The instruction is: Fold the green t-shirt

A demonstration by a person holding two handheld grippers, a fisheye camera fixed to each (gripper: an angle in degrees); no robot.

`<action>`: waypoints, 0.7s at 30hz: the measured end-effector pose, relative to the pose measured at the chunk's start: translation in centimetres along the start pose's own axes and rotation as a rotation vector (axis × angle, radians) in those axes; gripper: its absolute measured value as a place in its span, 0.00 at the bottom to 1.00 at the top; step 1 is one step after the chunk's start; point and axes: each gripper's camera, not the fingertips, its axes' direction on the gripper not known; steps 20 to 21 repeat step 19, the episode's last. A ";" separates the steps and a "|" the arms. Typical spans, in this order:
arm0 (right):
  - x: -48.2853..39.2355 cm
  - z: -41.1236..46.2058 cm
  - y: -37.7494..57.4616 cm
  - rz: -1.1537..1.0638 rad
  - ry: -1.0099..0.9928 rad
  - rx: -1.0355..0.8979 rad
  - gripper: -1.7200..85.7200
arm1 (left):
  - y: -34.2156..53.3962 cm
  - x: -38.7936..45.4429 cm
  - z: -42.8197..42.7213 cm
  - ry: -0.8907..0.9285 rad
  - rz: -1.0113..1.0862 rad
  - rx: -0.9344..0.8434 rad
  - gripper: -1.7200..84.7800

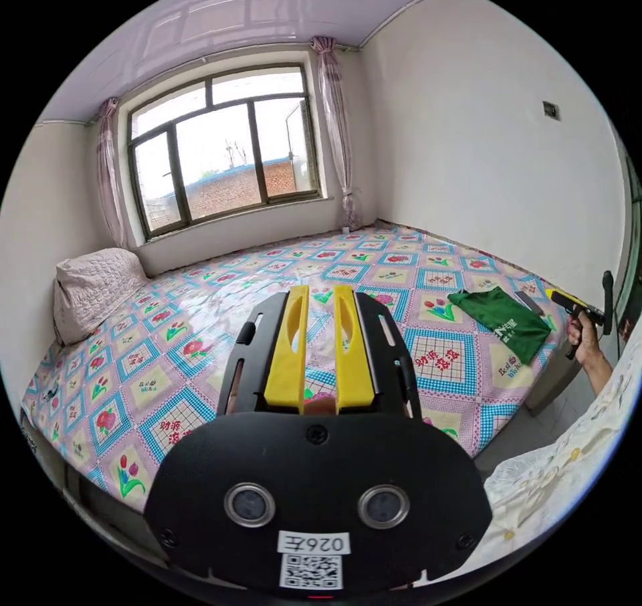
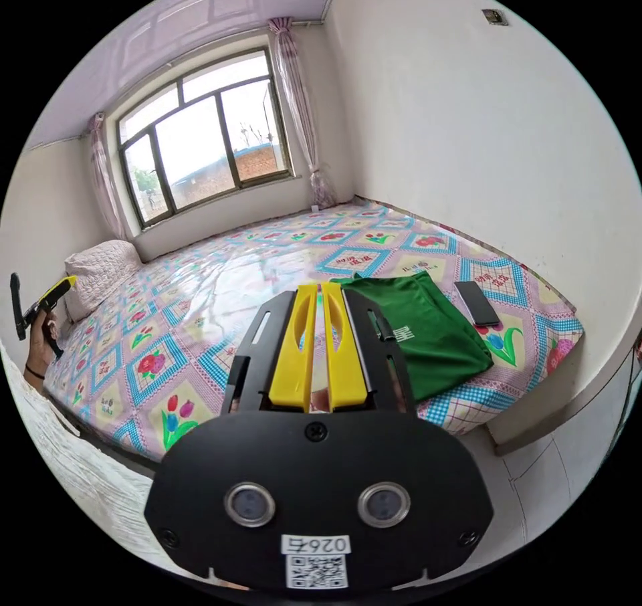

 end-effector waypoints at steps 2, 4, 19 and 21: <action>-1.4 -1.8 0.7 0.006 -0.064 0.043 0.01 | 0.0 -0.3 -3.0 -0.036 0.066 0.039 0.03; -2.8 -4.4 1.7 0.023 -0.122 0.120 0.01 | -0.1 -0.5 -6.8 -0.152 0.121 0.108 0.01; -9.6 -18.1 5.0 -0.132 -0.127 0.492 0.01 | -1.0 -4.4 -26.2 -0.112 0.049 0.456 0.02; -9.6 -18.1 5.0 -0.132 -0.127 0.492 0.01 | -1.0 -4.4 -26.2 -0.112 0.049 0.456 0.02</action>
